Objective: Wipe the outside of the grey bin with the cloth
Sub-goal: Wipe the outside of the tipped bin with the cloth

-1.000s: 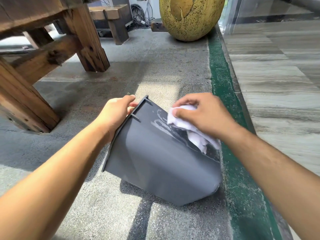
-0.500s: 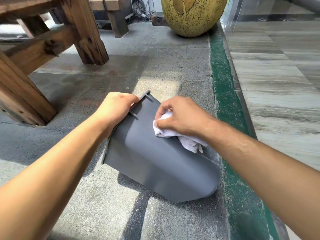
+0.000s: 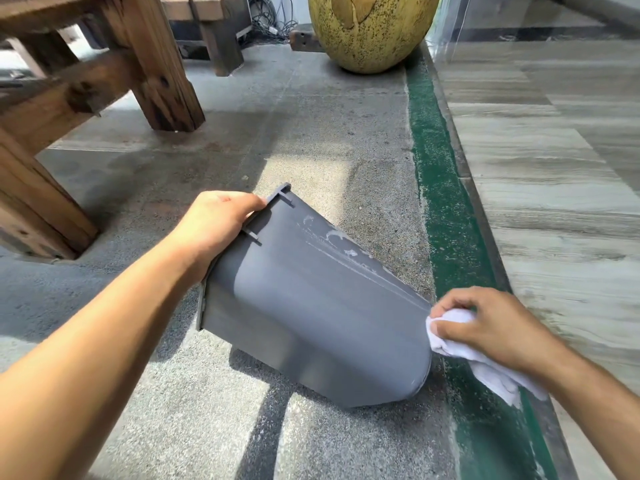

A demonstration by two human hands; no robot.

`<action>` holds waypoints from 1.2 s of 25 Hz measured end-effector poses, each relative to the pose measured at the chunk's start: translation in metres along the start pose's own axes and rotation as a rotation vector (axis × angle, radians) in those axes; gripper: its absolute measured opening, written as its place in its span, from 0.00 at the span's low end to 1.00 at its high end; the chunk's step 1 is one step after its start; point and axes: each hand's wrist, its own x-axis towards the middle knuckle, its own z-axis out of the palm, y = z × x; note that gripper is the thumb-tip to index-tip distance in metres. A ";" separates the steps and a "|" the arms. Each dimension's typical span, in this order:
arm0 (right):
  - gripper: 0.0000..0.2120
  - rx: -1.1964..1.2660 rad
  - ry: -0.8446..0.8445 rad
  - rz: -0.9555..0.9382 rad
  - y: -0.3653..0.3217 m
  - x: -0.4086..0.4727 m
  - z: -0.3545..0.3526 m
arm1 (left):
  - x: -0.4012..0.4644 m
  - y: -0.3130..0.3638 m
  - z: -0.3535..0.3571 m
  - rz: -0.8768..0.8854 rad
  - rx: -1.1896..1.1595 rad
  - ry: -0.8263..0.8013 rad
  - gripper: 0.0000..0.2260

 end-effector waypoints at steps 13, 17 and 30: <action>0.03 0.146 0.177 -0.325 -0.135 0.045 -0.017 | -0.010 0.010 0.006 -0.027 -0.020 -0.039 0.10; 0.06 -0.094 0.164 -0.442 -0.195 0.064 -0.011 | -0.011 0.010 0.008 -0.001 -0.013 -0.067 0.14; 0.02 -0.177 -0.023 -0.218 -0.115 0.054 0.005 | -0.004 -0.003 -0.005 -0.004 0.002 0.019 0.18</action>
